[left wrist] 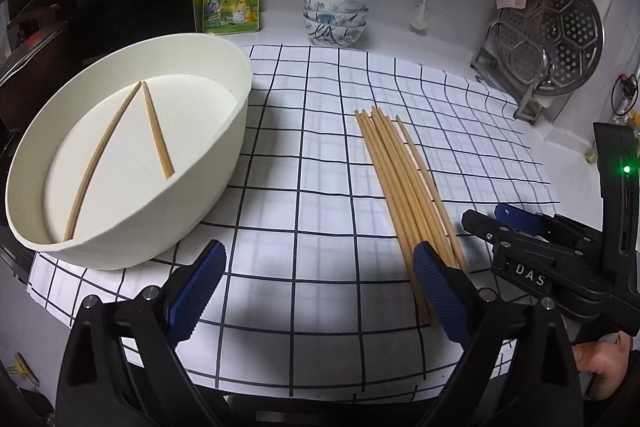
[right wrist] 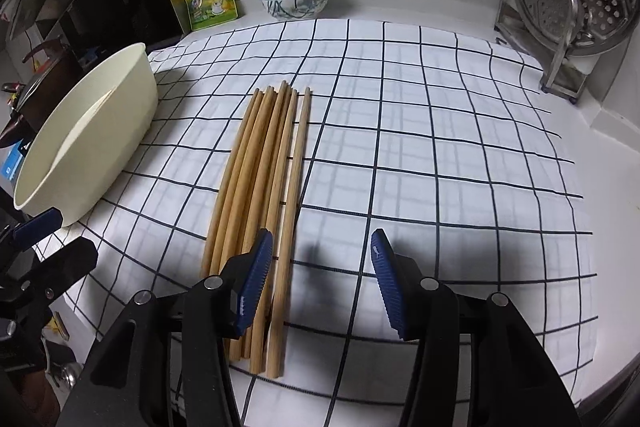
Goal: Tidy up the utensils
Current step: 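Move both open grippers back over the chopstick bundle, then close the right gripper on a chopstick while the left gripper grasps another chopstick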
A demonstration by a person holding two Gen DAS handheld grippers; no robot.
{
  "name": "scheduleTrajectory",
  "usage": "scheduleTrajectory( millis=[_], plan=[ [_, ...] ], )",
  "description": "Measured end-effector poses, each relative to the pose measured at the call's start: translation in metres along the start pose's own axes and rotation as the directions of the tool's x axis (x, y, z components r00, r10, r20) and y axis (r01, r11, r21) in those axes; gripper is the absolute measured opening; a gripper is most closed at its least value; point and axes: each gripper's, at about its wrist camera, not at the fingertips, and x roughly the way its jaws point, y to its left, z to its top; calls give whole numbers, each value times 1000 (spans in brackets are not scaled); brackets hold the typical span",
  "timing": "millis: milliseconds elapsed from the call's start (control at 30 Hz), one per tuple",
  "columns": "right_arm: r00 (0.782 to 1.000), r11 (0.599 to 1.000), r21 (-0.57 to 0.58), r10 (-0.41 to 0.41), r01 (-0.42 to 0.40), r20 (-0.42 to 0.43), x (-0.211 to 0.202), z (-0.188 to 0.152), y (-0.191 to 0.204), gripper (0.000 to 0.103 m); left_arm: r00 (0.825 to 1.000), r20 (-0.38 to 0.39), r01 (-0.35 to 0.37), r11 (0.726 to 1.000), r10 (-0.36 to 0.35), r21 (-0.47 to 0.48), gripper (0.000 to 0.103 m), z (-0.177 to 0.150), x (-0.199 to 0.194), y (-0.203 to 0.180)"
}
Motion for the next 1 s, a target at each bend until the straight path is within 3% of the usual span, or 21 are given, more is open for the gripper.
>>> scheduleTrajectory(
  millis=[500, 1000],
  plan=[
    [999, 997, -68, -44, 43, -14, 28, 7, 3, 49, 999, -37, -30, 999, 29, -12, 93, 3, 26, -11],
    [998, 997, 33, -63, 63, 5, 23, 7, -46, 49, 996, -60, -66, 998, 66, 0, 93, 8, 63, -37]
  ],
)
